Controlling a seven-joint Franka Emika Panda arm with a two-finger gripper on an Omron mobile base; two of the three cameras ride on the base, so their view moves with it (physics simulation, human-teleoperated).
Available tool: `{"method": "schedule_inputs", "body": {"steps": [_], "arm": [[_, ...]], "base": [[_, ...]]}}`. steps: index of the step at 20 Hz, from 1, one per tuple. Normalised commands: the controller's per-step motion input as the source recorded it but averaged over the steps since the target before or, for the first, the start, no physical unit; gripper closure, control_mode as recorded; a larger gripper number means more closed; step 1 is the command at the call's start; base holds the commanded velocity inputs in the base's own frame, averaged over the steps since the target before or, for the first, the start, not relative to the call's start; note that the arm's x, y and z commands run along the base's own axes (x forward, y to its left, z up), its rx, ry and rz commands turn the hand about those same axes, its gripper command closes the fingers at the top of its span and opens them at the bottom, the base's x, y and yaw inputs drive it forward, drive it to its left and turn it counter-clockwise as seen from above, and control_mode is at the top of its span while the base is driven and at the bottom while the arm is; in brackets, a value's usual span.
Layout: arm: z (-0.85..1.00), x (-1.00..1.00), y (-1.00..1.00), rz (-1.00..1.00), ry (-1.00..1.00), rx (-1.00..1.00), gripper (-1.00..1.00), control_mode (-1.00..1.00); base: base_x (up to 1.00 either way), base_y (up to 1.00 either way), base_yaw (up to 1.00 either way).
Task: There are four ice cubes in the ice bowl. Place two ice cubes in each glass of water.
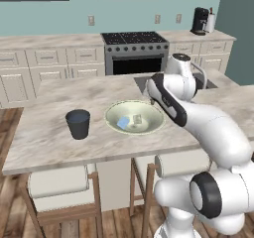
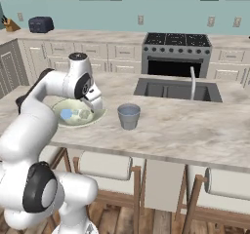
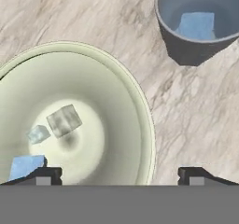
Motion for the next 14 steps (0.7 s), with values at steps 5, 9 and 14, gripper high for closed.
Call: {"method": "schedule_inputs", "body": {"steps": [5,9,14], "arm": [[0.00,0.18,0.98,0.07,-0.02,0.00,-1.00,-1.00],[-0.03,0.03,0.89,0.06,-0.02,0.00,-1.00,-1.00],[-0.21,0.00,0.41,0.01,0.00,0.10,-1.00,-1.00]], "base": [[0.00,0.00,0.00],[0.00,0.00,0.00],[0.00,0.00,0.00]]}}
